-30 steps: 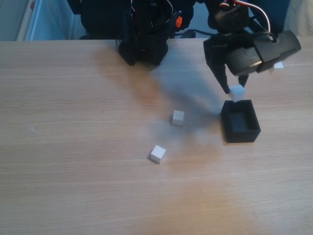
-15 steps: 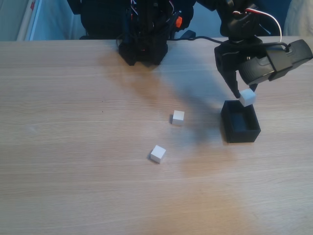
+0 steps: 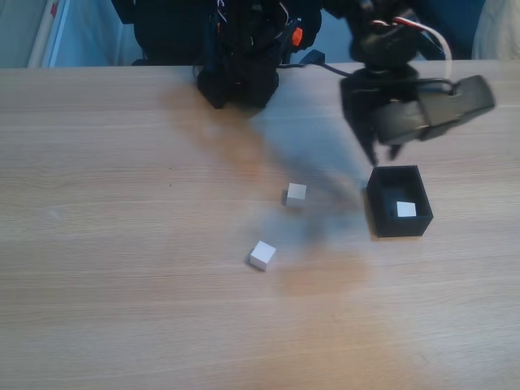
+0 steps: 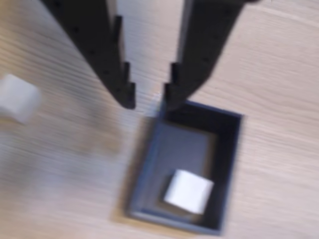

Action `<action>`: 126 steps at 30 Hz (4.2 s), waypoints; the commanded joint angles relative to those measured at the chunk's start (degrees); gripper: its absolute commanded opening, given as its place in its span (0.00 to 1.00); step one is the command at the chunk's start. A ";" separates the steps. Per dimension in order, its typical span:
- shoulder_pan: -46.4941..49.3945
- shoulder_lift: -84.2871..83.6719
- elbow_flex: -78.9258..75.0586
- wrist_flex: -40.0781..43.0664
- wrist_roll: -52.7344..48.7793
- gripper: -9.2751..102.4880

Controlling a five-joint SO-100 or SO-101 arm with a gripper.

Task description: Pick blocks and place them in the box.

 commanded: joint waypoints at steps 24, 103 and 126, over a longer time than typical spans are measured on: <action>18.11 19.69 31.38 -10.20 -5.80 0.30; -5.89 -4.39 -0.44 -9.32 6.42 0.09; -4.39 -8.17 -5.27 -4.57 7.56 0.18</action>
